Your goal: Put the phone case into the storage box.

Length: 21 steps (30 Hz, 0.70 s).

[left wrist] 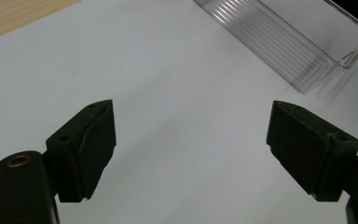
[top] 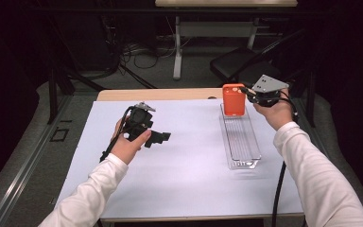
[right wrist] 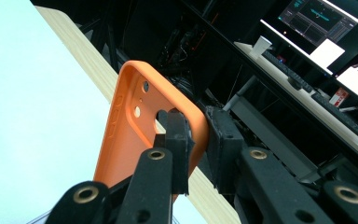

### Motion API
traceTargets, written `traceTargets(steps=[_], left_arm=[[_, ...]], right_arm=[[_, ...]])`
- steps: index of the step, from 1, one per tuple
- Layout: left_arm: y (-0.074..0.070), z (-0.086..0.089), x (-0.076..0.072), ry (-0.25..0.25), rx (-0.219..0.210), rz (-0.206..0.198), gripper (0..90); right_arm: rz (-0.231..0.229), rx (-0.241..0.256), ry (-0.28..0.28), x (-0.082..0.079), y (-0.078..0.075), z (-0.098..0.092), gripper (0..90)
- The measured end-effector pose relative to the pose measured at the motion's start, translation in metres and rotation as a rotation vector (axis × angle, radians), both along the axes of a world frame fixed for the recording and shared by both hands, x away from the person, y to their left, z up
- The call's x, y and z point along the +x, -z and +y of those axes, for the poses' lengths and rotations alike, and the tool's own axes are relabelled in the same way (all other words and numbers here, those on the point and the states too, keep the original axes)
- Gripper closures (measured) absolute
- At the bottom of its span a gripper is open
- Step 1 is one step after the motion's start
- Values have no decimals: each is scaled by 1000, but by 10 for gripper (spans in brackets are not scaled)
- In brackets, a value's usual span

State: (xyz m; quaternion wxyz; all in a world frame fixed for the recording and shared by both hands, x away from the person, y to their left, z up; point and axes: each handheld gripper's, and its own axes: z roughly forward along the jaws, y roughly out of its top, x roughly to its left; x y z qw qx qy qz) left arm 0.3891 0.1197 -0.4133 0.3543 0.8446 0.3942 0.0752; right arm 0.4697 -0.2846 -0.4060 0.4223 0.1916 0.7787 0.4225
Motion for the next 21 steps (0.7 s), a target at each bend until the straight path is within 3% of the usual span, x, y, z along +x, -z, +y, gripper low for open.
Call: traceTargets(steps=[8, 21], left_arm=[[0, 1, 0, 3, 5, -1, 162], [2, 5, -2, -6, 13, 4, 162]], right_arm=[[-32, -16, -16, 7, 11, 0, 798], [-65, -40, 5, 12, 28, 1, 798]])
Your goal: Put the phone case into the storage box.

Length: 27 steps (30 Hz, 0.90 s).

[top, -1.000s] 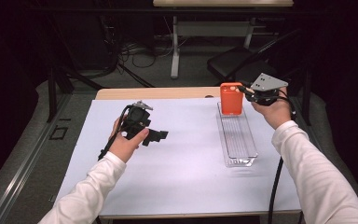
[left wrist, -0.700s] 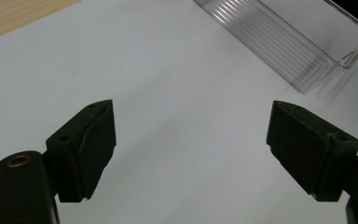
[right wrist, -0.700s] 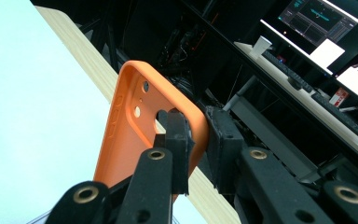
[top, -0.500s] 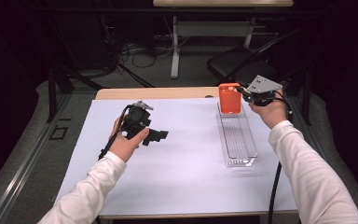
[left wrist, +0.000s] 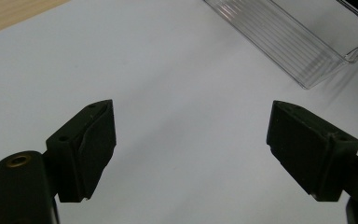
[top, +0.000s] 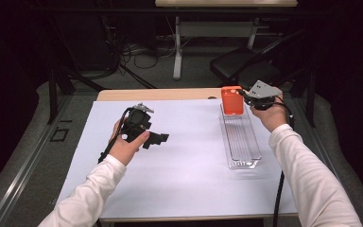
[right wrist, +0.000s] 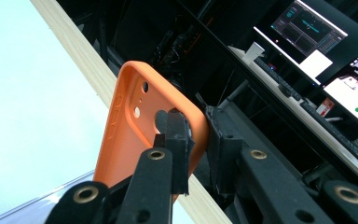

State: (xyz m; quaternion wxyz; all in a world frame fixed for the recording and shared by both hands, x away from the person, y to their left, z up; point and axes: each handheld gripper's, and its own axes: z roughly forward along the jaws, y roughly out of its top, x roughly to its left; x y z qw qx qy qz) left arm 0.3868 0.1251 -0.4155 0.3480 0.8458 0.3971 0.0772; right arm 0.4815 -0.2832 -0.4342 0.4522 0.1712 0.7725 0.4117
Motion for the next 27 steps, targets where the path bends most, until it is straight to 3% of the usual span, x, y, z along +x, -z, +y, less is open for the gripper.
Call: traceTargets(steps=[4, 10, 24, 27], left_arm=[[0, 2, 0, 3, 2, 3, 162], [1, 1, -1, -4, -3, 6, 162], [4, 2, 0, -3, 3, 12, 162], [5, 4, 0, 6, 22, 12, 162]], right_arm=[[-24, -21, 10, -1, 6, -1, 799], [-43, -15, 21, 0, 15, 0, 799], [-49, -12, 48, 7, 27, 2, 799], [-47, -1, 48, 8, 31, 3, 799]])
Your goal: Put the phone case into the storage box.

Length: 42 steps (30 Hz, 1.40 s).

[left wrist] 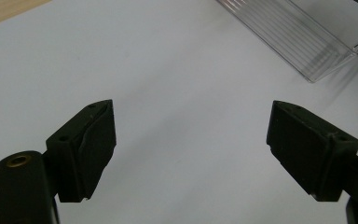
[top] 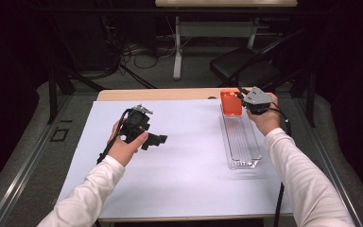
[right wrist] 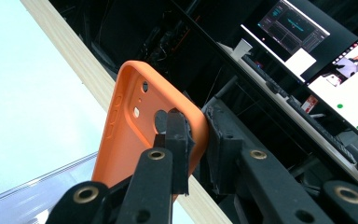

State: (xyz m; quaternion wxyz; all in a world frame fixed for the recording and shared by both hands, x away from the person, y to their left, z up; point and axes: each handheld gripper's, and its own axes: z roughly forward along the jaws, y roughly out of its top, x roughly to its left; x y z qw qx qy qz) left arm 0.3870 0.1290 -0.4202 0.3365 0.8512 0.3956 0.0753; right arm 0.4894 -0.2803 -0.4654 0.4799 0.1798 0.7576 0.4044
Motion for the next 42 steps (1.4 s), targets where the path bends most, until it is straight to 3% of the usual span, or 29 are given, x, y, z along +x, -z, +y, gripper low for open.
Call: traceTargets(steps=[20, 35, 42], left_arm=[[-1, 3, -2, -11, -4, 0, 162], [-1, 2, -2, -4, -4, 0, 162], [1, 3, -2, -5, -2, 3, 162]], right_arm=[[7, 30, -1, 6, 15, -3, 796], [32, -87, 28, 15, 10, -12, 781], [41, -82, 51, 21, 11, -18, 772]])
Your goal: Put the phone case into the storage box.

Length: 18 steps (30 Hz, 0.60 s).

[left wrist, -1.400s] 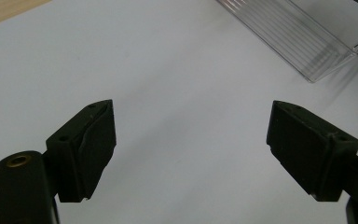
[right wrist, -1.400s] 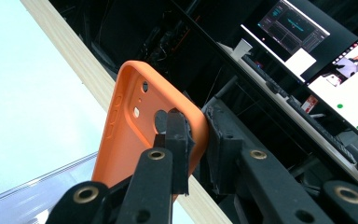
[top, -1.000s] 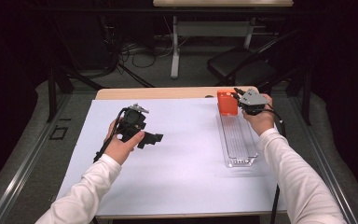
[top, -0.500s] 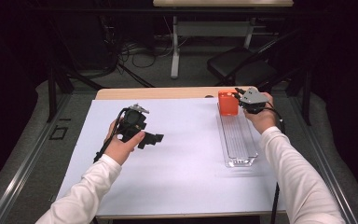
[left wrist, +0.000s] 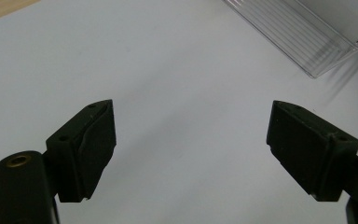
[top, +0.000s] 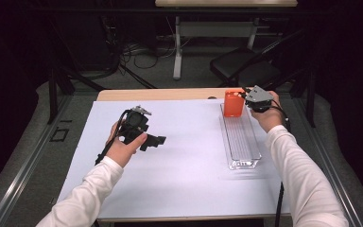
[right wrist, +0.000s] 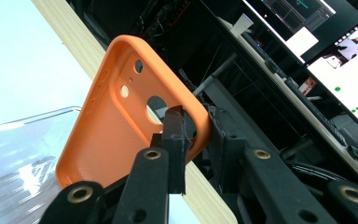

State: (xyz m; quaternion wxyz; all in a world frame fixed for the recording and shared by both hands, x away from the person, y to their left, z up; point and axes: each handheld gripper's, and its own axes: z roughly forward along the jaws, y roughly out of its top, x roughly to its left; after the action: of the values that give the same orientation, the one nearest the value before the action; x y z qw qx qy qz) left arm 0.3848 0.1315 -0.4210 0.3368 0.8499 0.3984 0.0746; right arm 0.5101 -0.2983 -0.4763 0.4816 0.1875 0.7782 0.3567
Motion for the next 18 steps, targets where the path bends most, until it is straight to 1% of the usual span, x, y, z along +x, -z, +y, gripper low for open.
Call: traceTargets(steps=[6, 10, 14, 18], left_arm=[[0, 0, -1, -4, 0, 7, 162], [1, 1, -1, -1, 8, 5, 162], [2, 2, -1, -1, 9, 6, 162], [2, 2, -1, -1, 9, 6, 162]], right_arm=[[-6, -16, 7, 3, 2, -3, 757], [-2, -12, 25, 4, 4, -7, 747], [-8, -6, 21, 5, 5, -9, 739], [-8, -22, 28, 6, 6, -7, 702]])
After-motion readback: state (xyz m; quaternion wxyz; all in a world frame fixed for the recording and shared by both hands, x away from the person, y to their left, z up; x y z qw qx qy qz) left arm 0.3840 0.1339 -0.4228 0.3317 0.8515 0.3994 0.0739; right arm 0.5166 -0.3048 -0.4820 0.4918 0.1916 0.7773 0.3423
